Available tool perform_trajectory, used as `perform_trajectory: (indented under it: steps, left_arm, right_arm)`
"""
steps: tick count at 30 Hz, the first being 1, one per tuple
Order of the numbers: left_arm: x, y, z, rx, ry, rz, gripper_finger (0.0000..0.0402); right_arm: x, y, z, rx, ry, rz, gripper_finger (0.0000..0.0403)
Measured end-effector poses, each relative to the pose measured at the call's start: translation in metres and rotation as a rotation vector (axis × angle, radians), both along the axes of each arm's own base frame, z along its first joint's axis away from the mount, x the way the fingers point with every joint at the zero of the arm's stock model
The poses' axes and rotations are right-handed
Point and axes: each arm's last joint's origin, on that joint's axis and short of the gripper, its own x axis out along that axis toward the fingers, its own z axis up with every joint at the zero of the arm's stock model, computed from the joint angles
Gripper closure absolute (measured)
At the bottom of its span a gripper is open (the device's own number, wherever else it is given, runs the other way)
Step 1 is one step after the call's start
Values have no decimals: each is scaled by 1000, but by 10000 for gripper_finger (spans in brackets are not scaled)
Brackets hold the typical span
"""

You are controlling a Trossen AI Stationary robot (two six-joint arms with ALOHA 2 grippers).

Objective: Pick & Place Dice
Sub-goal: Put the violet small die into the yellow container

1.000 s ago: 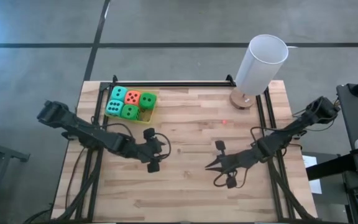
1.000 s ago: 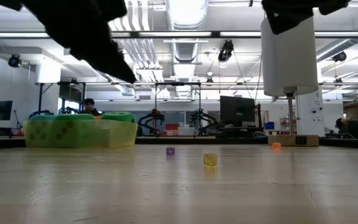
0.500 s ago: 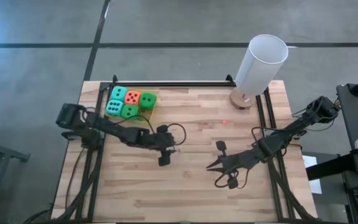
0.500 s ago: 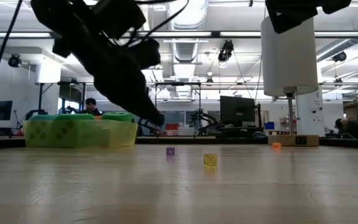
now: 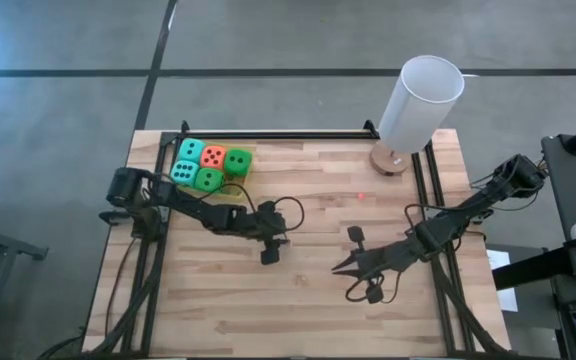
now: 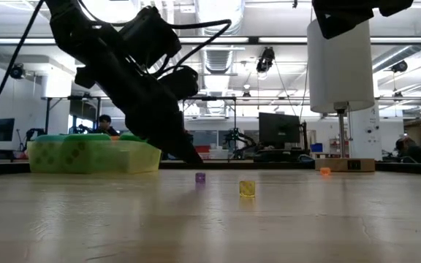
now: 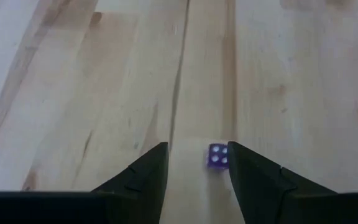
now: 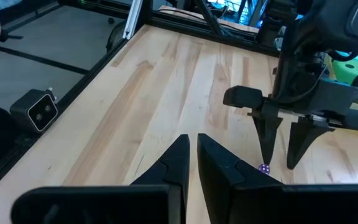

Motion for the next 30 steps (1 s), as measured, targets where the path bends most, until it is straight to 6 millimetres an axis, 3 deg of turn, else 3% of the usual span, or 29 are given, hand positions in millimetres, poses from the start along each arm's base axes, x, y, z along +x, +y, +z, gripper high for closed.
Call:
perform_trajectory:
  steps: [13,30]
  left_arm:
    - [4,-2,-9,-28,-11,-24,245]
    - [5,-2,-18,-52,11,2,223]
  right_arm:
    - [0,0,-1,-4,6,0,374]
    - [-1,0,-1,-8,13,0,374]
